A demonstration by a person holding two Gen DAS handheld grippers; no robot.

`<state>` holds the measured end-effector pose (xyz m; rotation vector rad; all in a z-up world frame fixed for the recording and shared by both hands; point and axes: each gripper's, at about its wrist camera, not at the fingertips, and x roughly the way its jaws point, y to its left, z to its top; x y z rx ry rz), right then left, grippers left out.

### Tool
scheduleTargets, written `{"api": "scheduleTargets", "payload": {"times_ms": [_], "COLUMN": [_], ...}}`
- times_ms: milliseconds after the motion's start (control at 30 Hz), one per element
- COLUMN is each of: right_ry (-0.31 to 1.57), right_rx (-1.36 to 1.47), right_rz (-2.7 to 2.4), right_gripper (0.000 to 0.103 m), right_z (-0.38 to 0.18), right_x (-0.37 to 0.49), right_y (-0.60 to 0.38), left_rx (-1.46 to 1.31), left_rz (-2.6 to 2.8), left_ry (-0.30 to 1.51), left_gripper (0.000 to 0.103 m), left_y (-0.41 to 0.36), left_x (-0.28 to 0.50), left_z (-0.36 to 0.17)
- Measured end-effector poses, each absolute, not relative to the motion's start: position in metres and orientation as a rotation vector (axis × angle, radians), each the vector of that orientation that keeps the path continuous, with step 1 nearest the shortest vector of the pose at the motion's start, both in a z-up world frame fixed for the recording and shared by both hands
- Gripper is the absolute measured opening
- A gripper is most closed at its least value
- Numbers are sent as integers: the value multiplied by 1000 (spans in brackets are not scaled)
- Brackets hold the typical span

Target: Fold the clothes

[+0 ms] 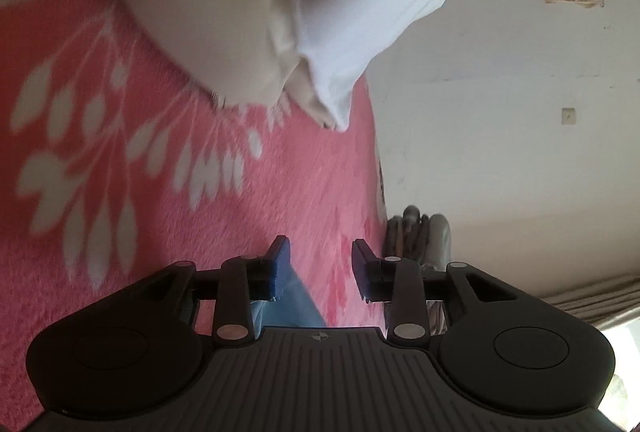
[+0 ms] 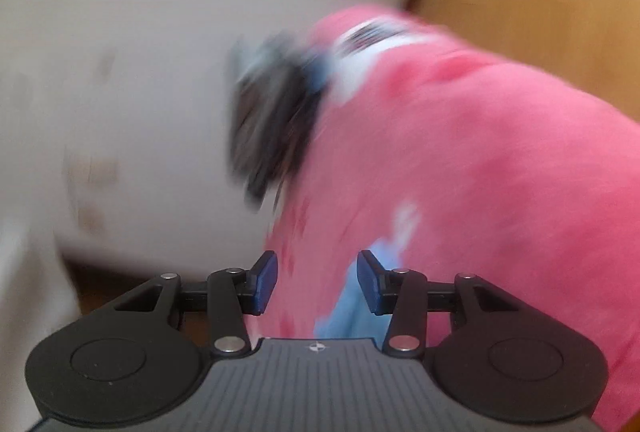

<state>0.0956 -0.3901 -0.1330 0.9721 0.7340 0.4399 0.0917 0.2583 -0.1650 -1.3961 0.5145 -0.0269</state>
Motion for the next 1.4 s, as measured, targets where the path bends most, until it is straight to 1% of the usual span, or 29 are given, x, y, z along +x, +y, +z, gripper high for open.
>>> {"api": "scheduleTargets", "payload": {"times_ms": [33,67,167,367,433,500,533,600,667,733,867,967,1033,1100,1133,1200,1400], "right_ry": [727,750,830,952,976,977,961,921,888,880,870,828,789,802,812,830,877], "right_rx": [938,856,570,-22,-15,42,91,138,193,261,336,400,425,441,449,464,595], "right_rz": [449,477,572,733,689,630,598,510,455,466,484,403,319,267,243,194,195], "right_gripper": [41,35,25,18,16,15,15,16,17,18,18,18,21,31,32,38,39], "right_z": [-128,-126,-121,-111,-120,-125,-124,-119,-115,-109,-95,-81,-74,-79,-82,-88,-112], "right_x": [94,95,102,115,134,153,160,174,181,181,160,134,119,119,121,123,138], "right_y": [-386,-368,-304,-175,-160,-155,-159,-166,-178,-193,-217,-263,-302,-327,-338,-362,-389], "left_rx": [-1374,-1344,-1219,-943,-878,-826,-795,-725,-667,-637,-635,-661,-661,-661,-666,-684,-724], "left_rz": [-20,-14,-2,-24,-30,-39,-43,-50,-67,-84,-91,-98,-103,-107,-107,-106,-91], "left_ry": [511,510,527,648,683,713,727,732,730,728,732,728,727,724,721,716,704], "left_gripper": [33,33,33,33,34,36,40,44,50,52,52,52,50,49,47,45,41], "left_y": [257,256,246,219,213,211,210,201,196,194,197,203,205,206,207,210,216], "left_x": [90,88,85,82,82,81,80,84,88,91,101,103,105,105,105,106,103], "left_z": [-161,-156,-142,-125,-124,-127,-130,-132,-133,-133,-136,-136,-136,-136,-137,-138,-138]}}
